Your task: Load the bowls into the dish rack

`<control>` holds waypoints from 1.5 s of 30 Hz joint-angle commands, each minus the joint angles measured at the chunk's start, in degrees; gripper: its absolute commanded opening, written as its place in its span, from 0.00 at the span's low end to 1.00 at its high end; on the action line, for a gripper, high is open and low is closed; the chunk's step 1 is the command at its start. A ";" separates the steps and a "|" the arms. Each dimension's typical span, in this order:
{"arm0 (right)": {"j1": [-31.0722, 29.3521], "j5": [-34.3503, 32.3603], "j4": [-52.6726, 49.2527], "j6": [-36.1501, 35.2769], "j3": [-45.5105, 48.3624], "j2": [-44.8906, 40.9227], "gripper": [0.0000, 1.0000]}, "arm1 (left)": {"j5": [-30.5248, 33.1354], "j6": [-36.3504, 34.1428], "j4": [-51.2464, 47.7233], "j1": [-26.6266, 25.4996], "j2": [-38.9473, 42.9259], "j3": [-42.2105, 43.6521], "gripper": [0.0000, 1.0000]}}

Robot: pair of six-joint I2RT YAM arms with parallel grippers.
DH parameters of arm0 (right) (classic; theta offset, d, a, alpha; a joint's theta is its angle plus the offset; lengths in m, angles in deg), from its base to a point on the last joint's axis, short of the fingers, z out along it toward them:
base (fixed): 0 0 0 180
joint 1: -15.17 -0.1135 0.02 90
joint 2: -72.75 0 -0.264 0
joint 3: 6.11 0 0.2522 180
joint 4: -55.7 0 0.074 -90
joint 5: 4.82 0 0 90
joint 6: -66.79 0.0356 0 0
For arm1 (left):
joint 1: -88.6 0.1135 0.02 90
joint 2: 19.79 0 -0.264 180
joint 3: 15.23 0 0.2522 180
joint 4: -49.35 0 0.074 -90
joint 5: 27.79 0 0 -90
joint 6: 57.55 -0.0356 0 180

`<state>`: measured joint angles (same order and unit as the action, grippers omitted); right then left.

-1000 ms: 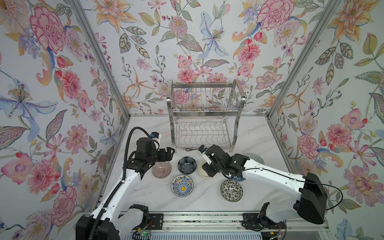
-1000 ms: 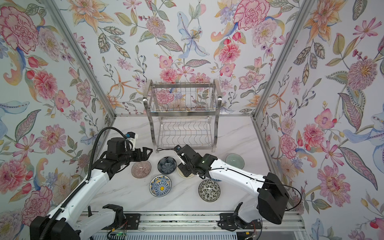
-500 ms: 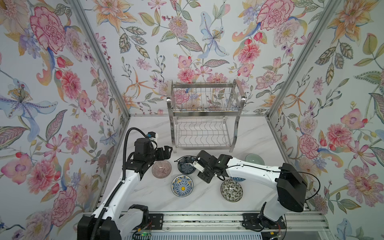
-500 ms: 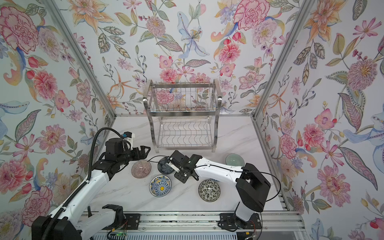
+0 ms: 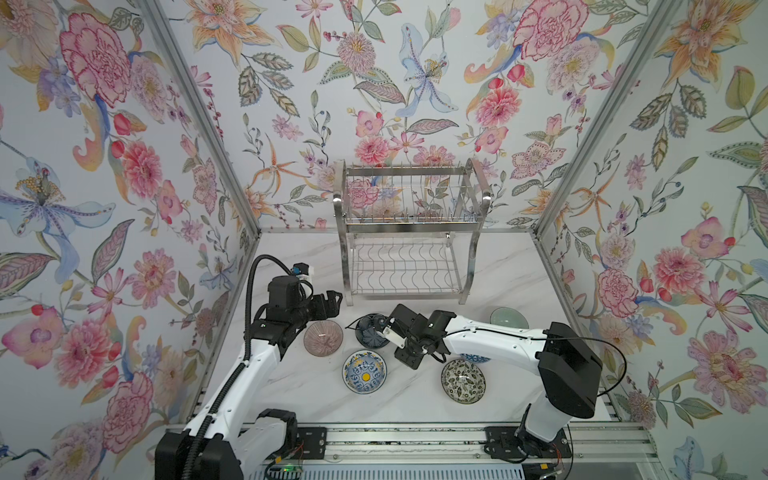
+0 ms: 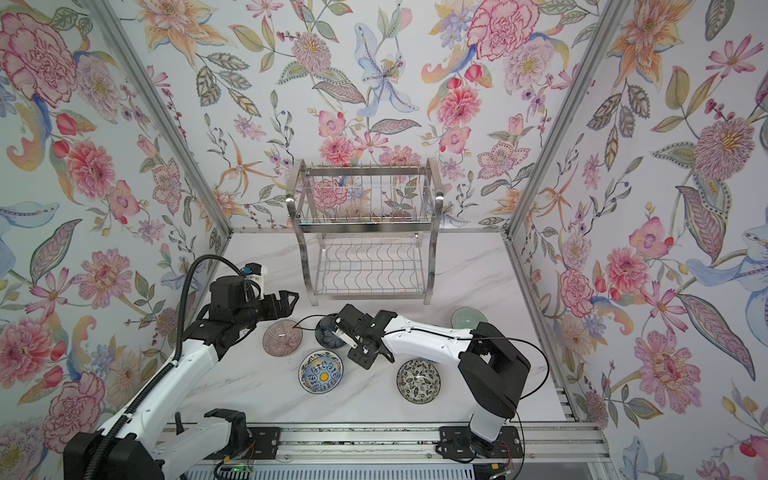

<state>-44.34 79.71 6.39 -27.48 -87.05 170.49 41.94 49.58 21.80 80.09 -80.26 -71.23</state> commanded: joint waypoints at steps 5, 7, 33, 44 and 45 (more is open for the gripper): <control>-0.61 0.32 0.81 0.72 -0.85 1.66 0.34 | 0.81 0.98 1.21 0.67 0.31 0.70 0.95; -0.63 0.55 0.78 1.03 -0.81 1.80 0.33 | 0.68 0.92 1.22 0.69 0.44 0.75 0.95; -1.71 -4.90 -0.97 5.16 -0.92 -0.27 0.08 | -0.11 0.58 1.85 0.60 2.79 1.07 0.98; -5.10 -12.87 -1.99 14.39 1.37 -11.61 0.06 | -0.72 1.05 2.44 0.61 2.49 1.04 0.99; -5.69 -14.41 -2.19 15.59 1.30 -12.63 0.07 | -0.80 1.16 2.51 0.58 2.55 1.10 0.99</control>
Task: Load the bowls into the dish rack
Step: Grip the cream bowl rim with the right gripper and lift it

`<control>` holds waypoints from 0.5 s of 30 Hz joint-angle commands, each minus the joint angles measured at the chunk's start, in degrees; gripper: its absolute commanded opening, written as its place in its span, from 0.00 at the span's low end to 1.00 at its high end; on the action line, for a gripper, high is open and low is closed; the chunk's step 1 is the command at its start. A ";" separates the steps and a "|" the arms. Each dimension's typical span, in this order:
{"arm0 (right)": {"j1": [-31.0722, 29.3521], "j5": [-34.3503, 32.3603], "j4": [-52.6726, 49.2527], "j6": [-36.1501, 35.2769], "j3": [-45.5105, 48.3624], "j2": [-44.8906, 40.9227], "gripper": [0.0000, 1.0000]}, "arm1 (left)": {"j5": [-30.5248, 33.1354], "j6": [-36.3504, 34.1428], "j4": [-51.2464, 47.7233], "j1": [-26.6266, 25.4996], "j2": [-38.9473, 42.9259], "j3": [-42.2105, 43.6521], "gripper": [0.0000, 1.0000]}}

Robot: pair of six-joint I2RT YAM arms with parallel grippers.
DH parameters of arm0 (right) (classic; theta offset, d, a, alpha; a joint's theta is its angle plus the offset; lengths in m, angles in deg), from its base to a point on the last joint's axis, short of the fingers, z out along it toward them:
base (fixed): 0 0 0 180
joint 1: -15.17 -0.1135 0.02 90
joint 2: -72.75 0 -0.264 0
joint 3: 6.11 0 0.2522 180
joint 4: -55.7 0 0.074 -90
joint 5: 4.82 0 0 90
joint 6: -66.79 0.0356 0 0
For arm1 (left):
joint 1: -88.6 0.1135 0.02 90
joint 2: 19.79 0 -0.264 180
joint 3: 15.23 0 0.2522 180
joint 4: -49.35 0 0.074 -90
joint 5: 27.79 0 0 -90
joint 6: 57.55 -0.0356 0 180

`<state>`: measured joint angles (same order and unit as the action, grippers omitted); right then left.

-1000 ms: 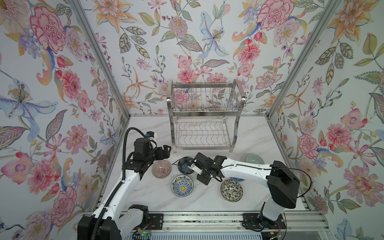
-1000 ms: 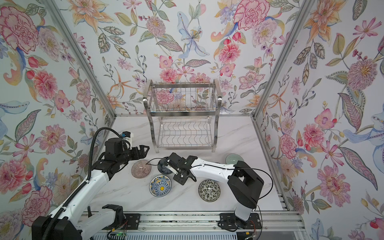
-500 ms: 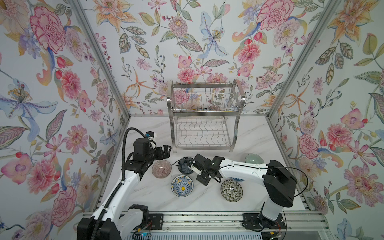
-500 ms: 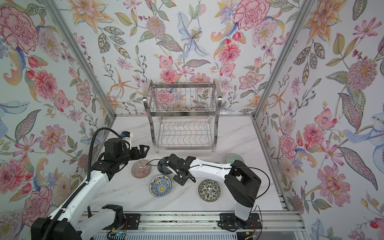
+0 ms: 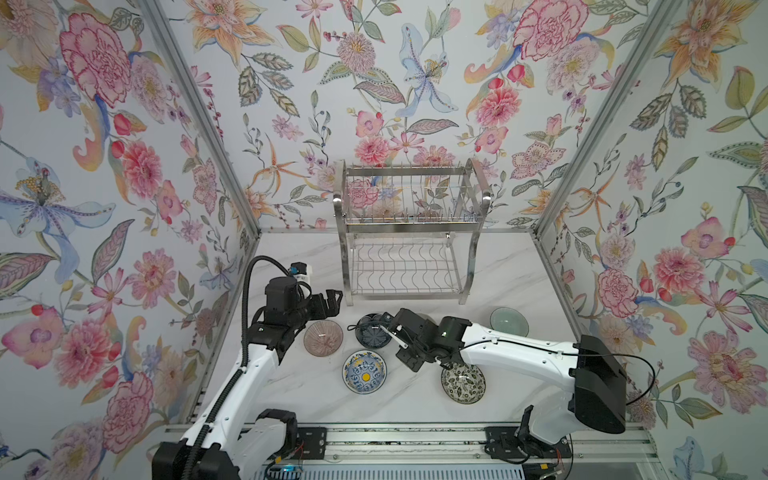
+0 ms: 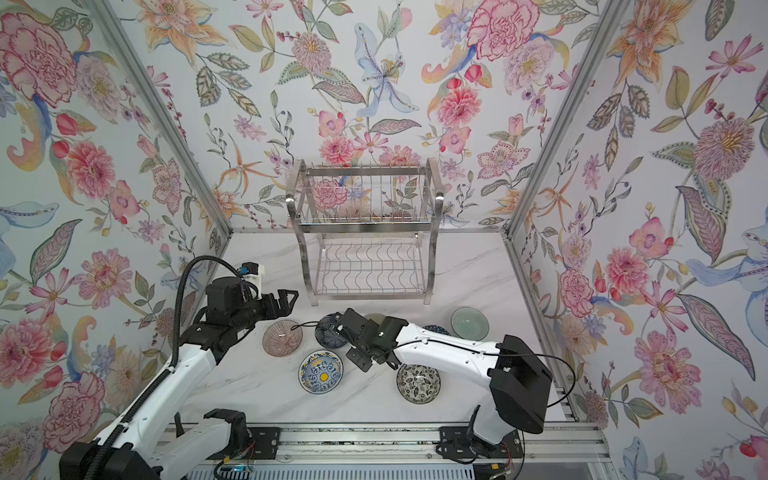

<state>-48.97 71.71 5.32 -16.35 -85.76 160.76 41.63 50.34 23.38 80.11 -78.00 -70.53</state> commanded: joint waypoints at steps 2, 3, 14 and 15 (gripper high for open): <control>-2.33 -8.34 -1.07 6.25 -0.11 -4.80 0.07 | -0.41 0.39 0.81 0.50 0.57 0.58 0.99; -3.11 -9.34 -0.39 7.08 0.09 -5.81 0.07 | -0.29 0.38 0.89 0.36 0.72 0.70 0.99; -8.55 -19.25 23.91 9.26 4.66 -8.35 0.07 | -0.79 0.61 0.96 -1.15 0.76 0.66 0.99; -8.60 -20.66 27.04 9.01 5.04 -8.00 0.07 | -0.62 0.62 0.96 -1.33 0.87 0.65 0.99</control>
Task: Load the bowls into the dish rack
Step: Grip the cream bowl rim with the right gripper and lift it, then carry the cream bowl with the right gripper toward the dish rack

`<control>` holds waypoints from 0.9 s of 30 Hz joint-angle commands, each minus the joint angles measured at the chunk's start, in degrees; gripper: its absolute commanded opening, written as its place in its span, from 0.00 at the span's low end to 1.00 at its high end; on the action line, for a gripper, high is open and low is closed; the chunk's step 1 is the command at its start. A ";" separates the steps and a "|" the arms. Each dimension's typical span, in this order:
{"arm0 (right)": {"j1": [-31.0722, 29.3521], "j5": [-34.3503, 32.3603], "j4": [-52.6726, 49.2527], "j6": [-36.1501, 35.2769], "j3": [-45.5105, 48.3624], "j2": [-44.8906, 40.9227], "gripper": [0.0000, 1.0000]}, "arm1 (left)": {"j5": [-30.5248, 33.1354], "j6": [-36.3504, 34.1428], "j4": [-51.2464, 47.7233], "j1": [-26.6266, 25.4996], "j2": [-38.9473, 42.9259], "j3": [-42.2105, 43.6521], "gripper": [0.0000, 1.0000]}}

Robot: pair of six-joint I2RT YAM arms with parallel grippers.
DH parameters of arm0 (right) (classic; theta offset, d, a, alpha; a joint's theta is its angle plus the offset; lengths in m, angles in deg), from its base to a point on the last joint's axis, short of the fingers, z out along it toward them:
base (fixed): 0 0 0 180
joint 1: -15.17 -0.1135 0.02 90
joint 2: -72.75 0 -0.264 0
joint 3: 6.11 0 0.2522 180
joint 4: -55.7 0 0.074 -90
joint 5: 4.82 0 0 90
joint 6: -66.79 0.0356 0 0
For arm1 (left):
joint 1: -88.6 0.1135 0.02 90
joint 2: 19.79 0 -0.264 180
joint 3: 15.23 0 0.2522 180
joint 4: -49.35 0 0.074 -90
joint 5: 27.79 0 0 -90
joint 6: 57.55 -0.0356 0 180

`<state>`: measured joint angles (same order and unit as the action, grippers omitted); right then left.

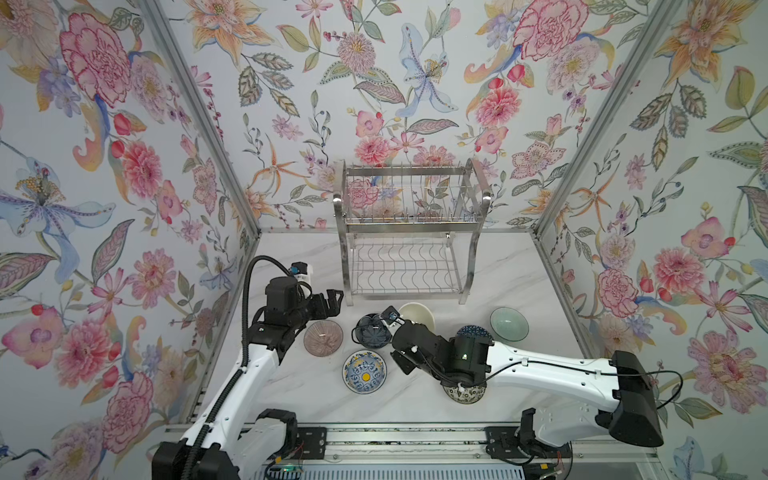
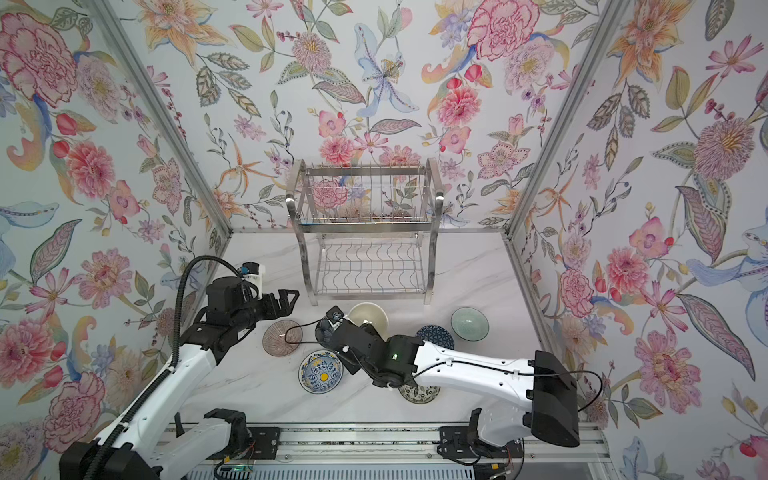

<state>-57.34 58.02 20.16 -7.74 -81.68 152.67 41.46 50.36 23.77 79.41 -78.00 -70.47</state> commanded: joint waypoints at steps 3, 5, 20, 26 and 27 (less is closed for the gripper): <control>-0.29 -11.08 21.57 -1.29 2.87 1.06 0.08 | -0.43 0.64 0.50 -1.21 0.86 0.55 0.99; 0.07 -12.63 28.38 -2.43 4.30 1.55 0.08 | -0.36 0.48 0.35 -1.62 0.75 0.46 0.99; 13.43 1.11 70.30 8.95 15.12 8.33 0.09 | -3.12 2.03 1.99 -2.23 -0.53 -0.01 0.99; 17.69 4.34 78.41 16.36 11.28 16.42 0.09 | -3.32 1.58 1.48 -2.85 -0.87 -0.29 0.99; 18.55 4.91 79.84 18.46 10.80 17.80 0.09 | -2.72 1.39 1.17 -2.89 -0.61 -0.35 0.99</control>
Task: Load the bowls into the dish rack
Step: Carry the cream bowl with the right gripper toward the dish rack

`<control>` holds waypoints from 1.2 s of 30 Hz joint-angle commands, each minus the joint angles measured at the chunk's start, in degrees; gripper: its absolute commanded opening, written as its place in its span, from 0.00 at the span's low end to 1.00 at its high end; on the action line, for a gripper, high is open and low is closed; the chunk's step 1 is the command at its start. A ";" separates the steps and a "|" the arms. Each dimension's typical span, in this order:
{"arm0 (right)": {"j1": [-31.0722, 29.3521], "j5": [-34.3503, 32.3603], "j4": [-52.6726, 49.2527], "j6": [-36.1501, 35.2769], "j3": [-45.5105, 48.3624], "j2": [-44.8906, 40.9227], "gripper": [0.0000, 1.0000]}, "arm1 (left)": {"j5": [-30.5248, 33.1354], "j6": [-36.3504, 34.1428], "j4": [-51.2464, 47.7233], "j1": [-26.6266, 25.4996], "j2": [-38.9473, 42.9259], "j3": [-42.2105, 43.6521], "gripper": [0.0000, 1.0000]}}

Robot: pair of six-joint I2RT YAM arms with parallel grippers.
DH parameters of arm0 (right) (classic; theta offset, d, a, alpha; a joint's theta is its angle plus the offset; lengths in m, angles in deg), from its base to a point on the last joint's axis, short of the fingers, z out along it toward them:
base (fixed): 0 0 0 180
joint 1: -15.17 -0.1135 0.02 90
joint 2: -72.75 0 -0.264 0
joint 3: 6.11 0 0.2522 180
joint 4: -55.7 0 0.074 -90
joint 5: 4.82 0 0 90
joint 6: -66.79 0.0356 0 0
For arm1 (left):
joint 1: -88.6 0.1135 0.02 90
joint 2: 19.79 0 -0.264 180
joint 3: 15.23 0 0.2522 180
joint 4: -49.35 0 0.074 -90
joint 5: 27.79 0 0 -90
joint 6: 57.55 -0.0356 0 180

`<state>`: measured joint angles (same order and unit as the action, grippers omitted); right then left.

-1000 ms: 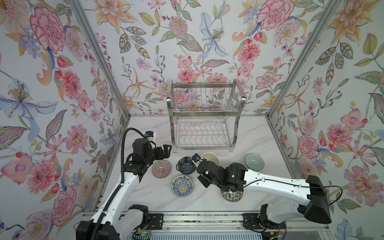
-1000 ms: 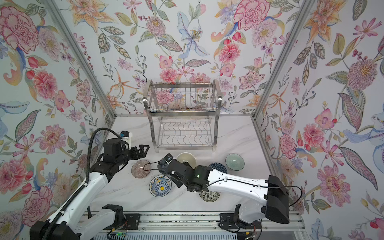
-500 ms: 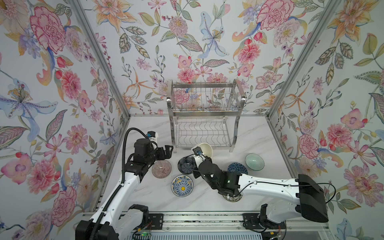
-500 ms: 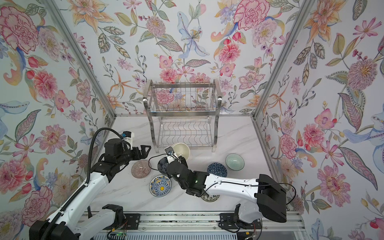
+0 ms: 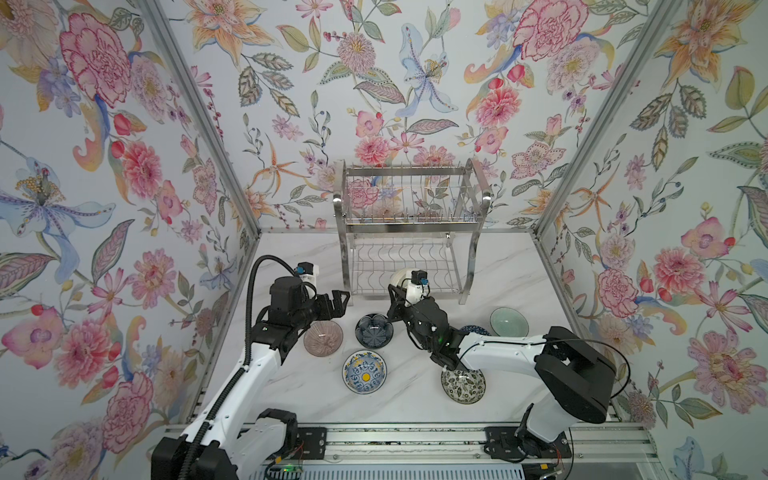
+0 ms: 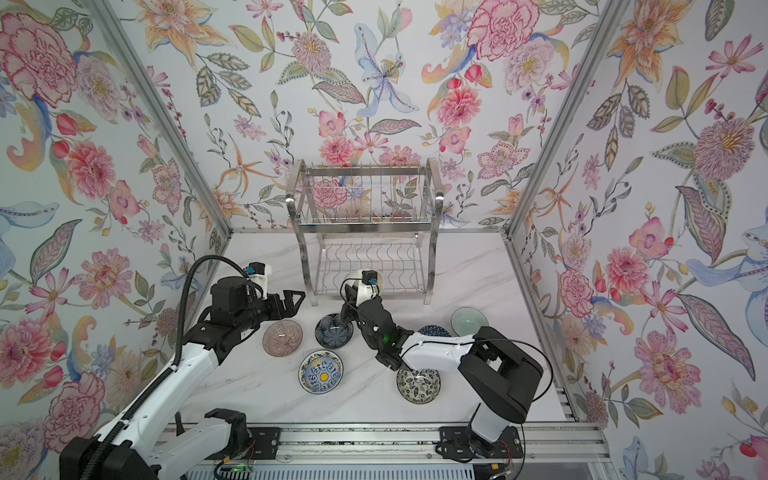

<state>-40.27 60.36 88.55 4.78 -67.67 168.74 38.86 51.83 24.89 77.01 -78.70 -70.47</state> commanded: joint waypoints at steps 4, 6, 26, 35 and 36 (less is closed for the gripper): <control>4.63 5.67 16.80 11.08 -5.72 6.51 0.09 | 1.59 -0.70 -0.45 -0.52 0.65 -0.28 0.99; 5.99 7.64 16.73 12.80 -7.89 8.06 0.09 | 1.85 -0.74 -0.52 -0.52 0.28 -0.42 0.99; 17.73 31.34 14.66 30.52 -29.04 26.30 0.10 | 3.49 -2.36 -1.16 -0.49 -1.57 -0.66 0.99; 21.93 46.04 8.20 34.86 -40.11 32.45 0.09 | 3.29 -3.61 -0.56 -0.50 -1.23 0.25 0.99; 22.42 47.96 7.83 35.41 -41.78 33.58 0.09 | 3.31 -3.84 -0.55 -0.53 -1.12 0.39 0.99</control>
<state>-18.85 100.03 95.04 37.83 -104.34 201.04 41.65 49.64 24.34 76.94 -80.15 -70.51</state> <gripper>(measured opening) 0.096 0.988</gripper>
